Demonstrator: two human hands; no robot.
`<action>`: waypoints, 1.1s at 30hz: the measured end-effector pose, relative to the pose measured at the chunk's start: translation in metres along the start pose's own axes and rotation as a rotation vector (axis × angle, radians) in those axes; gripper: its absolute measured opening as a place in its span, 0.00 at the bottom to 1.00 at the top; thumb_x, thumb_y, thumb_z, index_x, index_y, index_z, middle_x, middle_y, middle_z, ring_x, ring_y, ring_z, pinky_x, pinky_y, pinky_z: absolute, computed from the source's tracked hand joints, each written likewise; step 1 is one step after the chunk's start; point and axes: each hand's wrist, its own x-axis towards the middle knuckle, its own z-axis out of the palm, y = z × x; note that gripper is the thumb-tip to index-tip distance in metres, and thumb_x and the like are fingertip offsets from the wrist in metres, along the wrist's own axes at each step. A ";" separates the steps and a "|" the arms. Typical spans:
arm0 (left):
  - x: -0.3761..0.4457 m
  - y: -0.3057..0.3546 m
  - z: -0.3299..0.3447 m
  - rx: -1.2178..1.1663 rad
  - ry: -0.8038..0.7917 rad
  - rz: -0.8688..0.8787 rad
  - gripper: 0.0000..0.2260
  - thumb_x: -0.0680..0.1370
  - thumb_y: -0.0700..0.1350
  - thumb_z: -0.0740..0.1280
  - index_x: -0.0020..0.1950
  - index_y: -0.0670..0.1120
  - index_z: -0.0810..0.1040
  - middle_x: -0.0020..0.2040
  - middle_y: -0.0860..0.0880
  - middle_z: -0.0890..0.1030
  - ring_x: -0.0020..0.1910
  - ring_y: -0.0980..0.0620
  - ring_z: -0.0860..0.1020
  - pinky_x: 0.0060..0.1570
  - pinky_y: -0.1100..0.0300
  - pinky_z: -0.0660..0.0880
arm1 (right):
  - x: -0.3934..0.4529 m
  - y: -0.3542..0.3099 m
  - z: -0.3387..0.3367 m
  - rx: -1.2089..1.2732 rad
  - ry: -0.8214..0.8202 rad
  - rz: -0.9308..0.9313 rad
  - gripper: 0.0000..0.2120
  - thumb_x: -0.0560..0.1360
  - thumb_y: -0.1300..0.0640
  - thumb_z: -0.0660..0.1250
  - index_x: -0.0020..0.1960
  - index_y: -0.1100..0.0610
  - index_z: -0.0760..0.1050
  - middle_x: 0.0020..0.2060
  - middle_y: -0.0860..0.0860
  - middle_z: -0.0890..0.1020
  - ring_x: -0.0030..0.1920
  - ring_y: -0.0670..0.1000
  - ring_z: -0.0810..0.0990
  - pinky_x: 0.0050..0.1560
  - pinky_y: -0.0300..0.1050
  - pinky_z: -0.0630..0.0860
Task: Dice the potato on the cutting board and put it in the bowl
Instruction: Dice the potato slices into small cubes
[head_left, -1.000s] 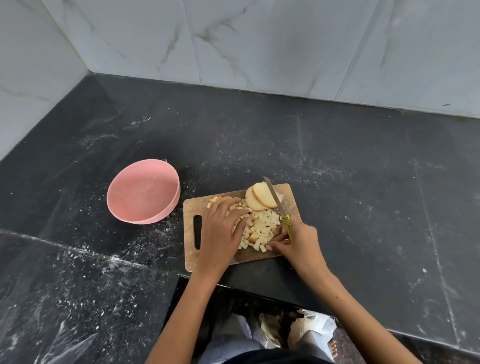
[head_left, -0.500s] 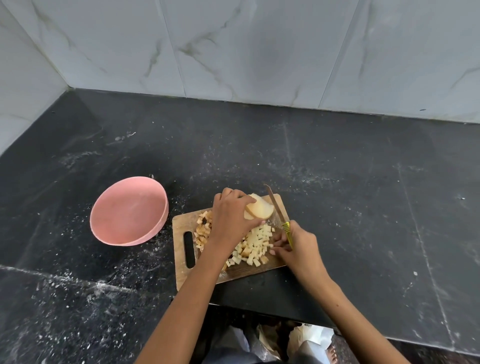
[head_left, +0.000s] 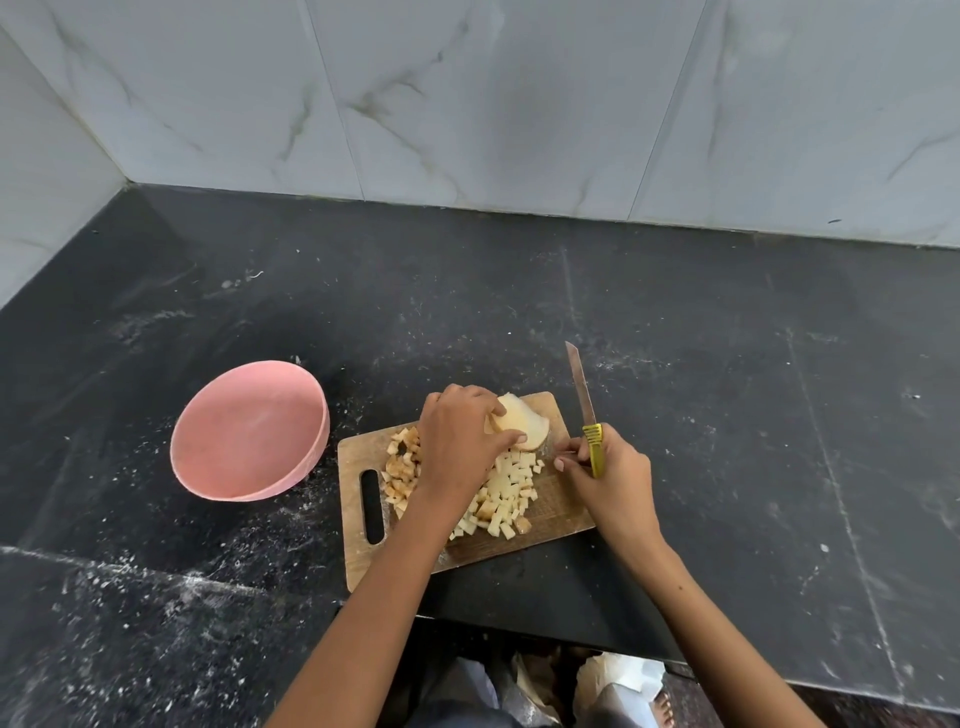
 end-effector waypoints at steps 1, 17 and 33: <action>-0.001 0.002 0.000 -0.024 -0.004 -0.011 0.16 0.66 0.53 0.78 0.49 0.47 0.84 0.53 0.52 0.83 0.53 0.53 0.77 0.55 0.58 0.66 | 0.002 -0.002 0.002 -0.004 0.011 -0.012 0.20 0.70 0.67 0.73 0.35 0.50 0.64 0.40 0.47 0.83 0.44 0.45 0.82 0.41 0.32 0.76; -0.032 -0.007 -0.054 -0.764 0.289 -0.281 0.08 0.68 0.35 0.77 0.41 0.41 0.80 0.38 0.48 0.84 0.40 0.52 0.83 0.41 0.58 0.81 | -0.001 -0.002 0.022 -0.201 -0.087 -0.072 0.06 0.77 0.67 0.59 0.43 0.60 0.68 0.41 0.53 0.80 0.42 0.55 0.79 0.42 0.52 0.77; -0.066 -0.027 -0.080 -0.866 0.455 -0.438 0.08 0.68 0.32 0.76 0.39 0.41 0.79 0.39 0.48 0.85 0.43 0.50 0.84 0.43 0.60 0.80 | -0.006 -0.014 -0.003 -0.126 -0.191 -0.130 0.19 0.71 0.71 0.68 0.36 0.54 0.62 0.44 0.49 0.84 0.40 0.38 0.80 0.37 0.27 0.73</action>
